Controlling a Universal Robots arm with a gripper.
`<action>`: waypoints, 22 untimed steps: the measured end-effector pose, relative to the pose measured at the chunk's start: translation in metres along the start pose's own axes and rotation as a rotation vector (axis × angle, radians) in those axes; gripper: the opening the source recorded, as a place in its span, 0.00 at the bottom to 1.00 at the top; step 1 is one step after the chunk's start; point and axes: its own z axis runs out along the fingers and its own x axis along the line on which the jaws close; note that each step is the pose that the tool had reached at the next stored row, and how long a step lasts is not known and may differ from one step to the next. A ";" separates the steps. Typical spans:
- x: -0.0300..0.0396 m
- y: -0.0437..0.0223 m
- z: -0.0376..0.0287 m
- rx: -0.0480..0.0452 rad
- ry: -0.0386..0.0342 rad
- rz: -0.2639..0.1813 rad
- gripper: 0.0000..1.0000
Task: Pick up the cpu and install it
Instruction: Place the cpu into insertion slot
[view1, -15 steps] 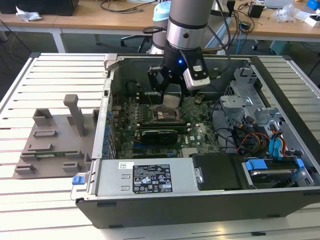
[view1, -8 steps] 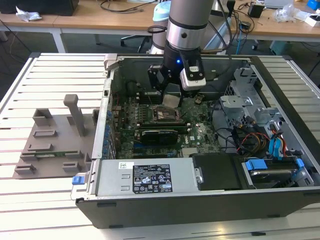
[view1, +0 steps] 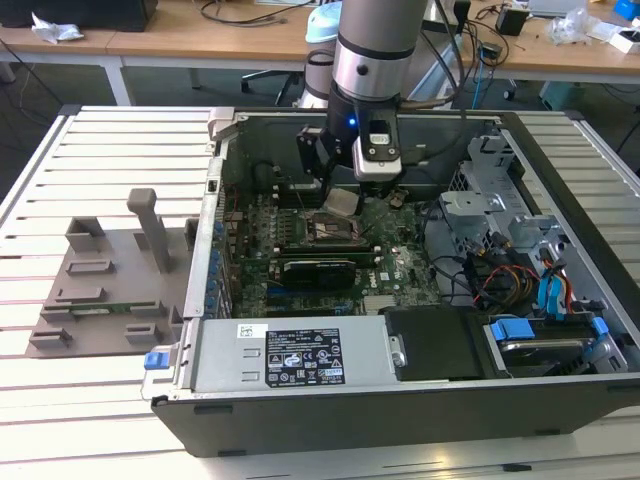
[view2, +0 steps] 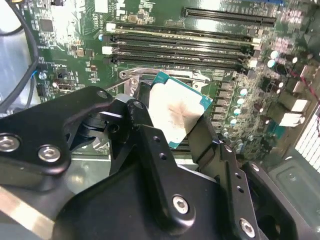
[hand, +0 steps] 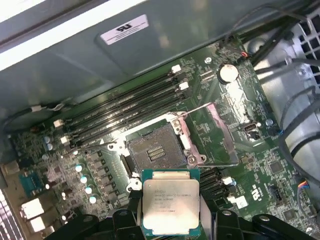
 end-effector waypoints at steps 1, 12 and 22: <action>0.0000 0.0000 0.0000 -0.0006 0.0002 0.012 0.55; 0.0000 0.0000 0.0002 -0.0088 0.0027 0.183 0.55; 0.0000 0.0000 0.0003 -0.0187 0.0057 0.388 0.55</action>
